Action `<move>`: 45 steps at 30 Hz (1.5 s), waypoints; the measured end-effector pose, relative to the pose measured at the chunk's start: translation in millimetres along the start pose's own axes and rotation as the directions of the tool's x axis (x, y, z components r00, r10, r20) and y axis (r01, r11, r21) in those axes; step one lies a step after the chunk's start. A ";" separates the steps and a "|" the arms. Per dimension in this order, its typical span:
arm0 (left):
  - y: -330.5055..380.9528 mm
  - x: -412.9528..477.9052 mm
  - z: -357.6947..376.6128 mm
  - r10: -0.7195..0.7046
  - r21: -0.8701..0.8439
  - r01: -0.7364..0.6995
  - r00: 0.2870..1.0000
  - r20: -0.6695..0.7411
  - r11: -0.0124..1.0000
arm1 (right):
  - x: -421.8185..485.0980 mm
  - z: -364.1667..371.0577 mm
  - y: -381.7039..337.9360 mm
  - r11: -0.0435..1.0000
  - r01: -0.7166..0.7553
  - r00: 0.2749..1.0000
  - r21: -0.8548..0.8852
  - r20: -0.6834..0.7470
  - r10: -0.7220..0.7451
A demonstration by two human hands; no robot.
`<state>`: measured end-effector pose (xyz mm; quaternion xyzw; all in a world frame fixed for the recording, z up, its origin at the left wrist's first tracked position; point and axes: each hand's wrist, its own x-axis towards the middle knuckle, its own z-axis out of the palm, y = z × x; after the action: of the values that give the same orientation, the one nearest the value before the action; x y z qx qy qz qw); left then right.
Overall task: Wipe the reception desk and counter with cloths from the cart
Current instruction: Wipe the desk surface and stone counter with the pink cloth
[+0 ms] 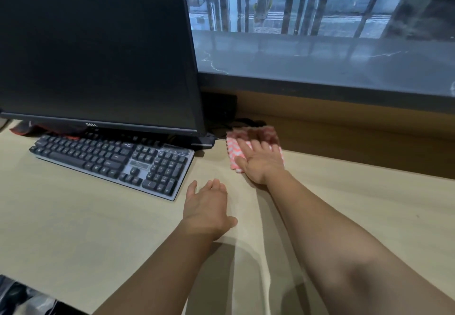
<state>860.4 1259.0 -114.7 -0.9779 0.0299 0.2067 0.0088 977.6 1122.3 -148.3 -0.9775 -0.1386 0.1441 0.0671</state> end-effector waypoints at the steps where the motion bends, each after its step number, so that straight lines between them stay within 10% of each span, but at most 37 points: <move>1: 0.3 -0.3 -0.3 -0.003 -0.002 0.003 1.000 0.004 1.000 | -5.7 1.5 2.6 1.000 -0.020 1.000 -0.010 -0.005 0.020; 15: 17.1 1.6 -9.2 -0.063 0.115 0.048 0.989 0.130 0.992 | -89.8 43.8 7.3 0.991 0.128 0.989 -0.048 -0.071 -0.131; 27: 7.9 1.6 1.1 -0.022 -0.036 0.024 0.998 0.051 0.999 | -32.8 -32.6 101.1 0.904 -0.423 0.901 0.059 0.130 0.414; 37: 12.8 5.5 -4.1 -0.043 0.034 0.039 0.992 0.117 0.999 | -54.3 15.9 5.9 0.993 0.114 0.993 -0.029 0.001 -0.114; 45: 22.8 -6.2 -13.8 -0.058 0.090 0.051 0.995 0.080 0.995 | -99.0 16.9 96.5 0.991 -0.132 0.989 -0.005 -0.062 0.131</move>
<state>858.9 1236.2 -99.6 -0.9677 0.0119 0.2450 0.0586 905.8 1003.1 -154.8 -0.9887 -0.0724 0.1177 0.0574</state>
